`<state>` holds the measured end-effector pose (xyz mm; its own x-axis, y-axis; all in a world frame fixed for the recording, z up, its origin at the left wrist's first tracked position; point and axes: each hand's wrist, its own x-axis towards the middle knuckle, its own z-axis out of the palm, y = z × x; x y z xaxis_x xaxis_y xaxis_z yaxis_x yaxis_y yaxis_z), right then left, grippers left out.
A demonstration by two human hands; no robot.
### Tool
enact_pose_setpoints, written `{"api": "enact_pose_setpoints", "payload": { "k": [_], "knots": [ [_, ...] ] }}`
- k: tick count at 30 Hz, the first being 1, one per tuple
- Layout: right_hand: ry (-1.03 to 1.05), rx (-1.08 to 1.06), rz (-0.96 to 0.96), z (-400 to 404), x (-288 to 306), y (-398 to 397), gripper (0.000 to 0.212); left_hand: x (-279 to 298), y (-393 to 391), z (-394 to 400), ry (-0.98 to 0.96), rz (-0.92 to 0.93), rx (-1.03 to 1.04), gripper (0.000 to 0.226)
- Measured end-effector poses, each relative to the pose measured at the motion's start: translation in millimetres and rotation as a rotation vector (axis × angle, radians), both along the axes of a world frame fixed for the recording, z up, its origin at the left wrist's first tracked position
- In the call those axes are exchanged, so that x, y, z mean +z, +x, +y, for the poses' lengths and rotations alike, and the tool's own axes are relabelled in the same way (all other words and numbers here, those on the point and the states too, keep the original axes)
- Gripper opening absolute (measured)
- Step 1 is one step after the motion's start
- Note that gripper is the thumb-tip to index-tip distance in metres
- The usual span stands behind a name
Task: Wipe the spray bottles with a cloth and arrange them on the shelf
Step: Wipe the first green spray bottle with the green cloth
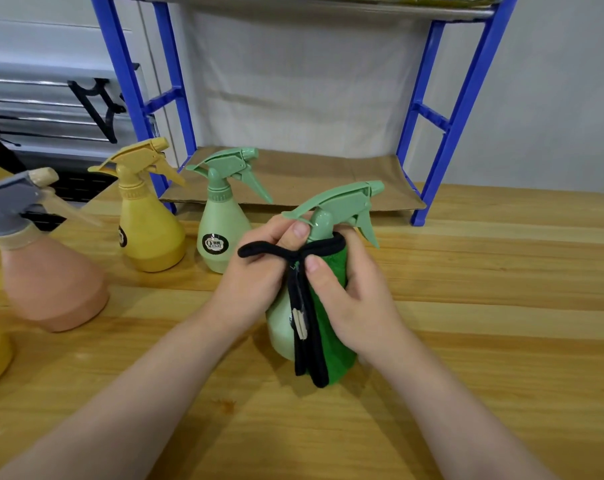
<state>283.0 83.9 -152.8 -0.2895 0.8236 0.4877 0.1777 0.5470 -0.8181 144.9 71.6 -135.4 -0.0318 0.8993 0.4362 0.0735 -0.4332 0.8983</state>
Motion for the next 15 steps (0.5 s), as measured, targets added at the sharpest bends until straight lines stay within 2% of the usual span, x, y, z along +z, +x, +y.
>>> {"api": "enact_pose_setpoints", "payload": {
  "k": [3, 8, 13, 15],
  "knots": [
    [0.051, -0.140, -0.088, -1.8, 3.0, 1.8, 0.051, 1.9, 6.4, -2.0, 0.013, -0.066, -0.041, 0.023],
    [0.278, -0.370, -0.254, -1.9, 0.8, 2.2, 0.051, -6.6, 9.5, 1.8, -0.010, -0.232, -0.172, 0.017],
    [0.499, -0.445, -0.399, 4.1, -11.6, -2.8, 0.040, -9.3, 14.5, -1.1, -0.056, -0.350, -0.197, 0.020],
    [0.469, -0.375, -0.400, 5.3, -14.4, -4.3, 0.039, -9.3, 14.8, -0.2, -0.018, -0.384, -0.181, 0.021]
  ]
}}
